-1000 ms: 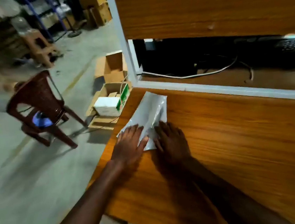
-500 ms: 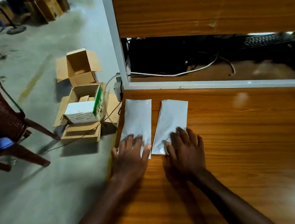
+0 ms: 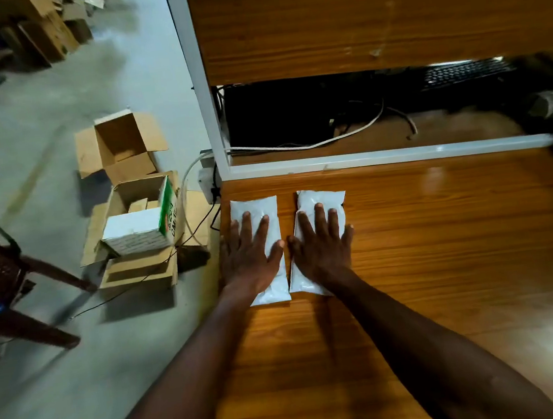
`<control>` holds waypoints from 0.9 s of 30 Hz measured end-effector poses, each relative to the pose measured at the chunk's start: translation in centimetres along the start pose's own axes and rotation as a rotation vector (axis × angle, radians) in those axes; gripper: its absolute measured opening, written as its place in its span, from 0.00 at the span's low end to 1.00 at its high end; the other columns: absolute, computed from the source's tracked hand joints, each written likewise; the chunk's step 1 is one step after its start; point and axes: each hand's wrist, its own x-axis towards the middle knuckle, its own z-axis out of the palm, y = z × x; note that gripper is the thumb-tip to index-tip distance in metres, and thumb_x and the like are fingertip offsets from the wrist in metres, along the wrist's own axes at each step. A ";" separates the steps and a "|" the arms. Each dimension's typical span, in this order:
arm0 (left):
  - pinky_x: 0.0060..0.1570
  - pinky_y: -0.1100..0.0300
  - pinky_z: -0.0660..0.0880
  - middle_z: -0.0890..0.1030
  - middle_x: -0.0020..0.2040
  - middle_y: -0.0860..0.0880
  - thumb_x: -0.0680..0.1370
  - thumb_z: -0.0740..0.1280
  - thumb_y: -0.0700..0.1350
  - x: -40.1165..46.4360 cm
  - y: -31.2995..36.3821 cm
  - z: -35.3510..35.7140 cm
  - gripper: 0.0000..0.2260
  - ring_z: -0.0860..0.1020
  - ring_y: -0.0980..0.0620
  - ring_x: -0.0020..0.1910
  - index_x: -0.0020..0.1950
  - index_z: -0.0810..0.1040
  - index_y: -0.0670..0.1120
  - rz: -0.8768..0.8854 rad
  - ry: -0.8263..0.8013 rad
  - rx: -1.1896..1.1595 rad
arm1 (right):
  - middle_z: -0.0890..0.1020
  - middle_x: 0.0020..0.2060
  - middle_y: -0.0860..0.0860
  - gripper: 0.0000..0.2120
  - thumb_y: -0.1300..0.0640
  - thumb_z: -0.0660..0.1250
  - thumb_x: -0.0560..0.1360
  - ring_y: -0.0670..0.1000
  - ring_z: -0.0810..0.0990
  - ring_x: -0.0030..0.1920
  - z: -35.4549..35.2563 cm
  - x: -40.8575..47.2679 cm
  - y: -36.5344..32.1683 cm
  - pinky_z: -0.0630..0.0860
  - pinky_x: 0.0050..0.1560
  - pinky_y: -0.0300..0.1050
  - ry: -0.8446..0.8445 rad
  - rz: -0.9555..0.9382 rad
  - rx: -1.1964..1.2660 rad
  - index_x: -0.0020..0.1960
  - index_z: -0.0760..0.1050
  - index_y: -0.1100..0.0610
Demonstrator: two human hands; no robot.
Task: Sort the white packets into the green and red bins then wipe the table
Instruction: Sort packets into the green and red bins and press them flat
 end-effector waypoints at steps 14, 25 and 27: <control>0.79 0.46 0.53 0.48 0.83 0.48 0.81 0.44 0.59 -2.1 2.7 1.0 0.29 0.46 0.45 0.81 0.82 0.49 0.53 0.223 0.116 -0.102 | 0.60 0.80 0.55 0.32 0.39 0.42 0.80 0.58 0.53 0.81 -3.0 -5.2 6.0 0.59 0.76 0.61 0.224 0.003 0.129 0.79 0.61 0.51; 0.77 0.45 0.58 0.59 0.80 0.44 0.81 0.49 0.55 -7.8 21.0 3.4 0.27 0.56 0.41 0.80 0.80 0.60 0.48 0.604 0.081 -0.235 | 0.70 0.75 0.55 0.25 0.44 0.54 0.82 0.59 0.64 0.78 -6.6 -19.1 24.3 0.72 0.69 0.62 0.474 0.220 0.082 0.74 0.71 0.54; 0.77 0.46 0.57 0.58 0.81 0.45 0.81 0.48 0.56 -9.4 24.9 4.3 0.28 0.55 0.42 0.80 0.80 0.59 0.49 0.660 0.048 -0.233 | 0.69 0.76 0.55 0.26 0.44 0.54 0.82 0.59 0.63 0.78 -7.2 -21.2 27.6 0.72 0.69 0.61 0.465 0.274 0.070 0.75 0.70 0.54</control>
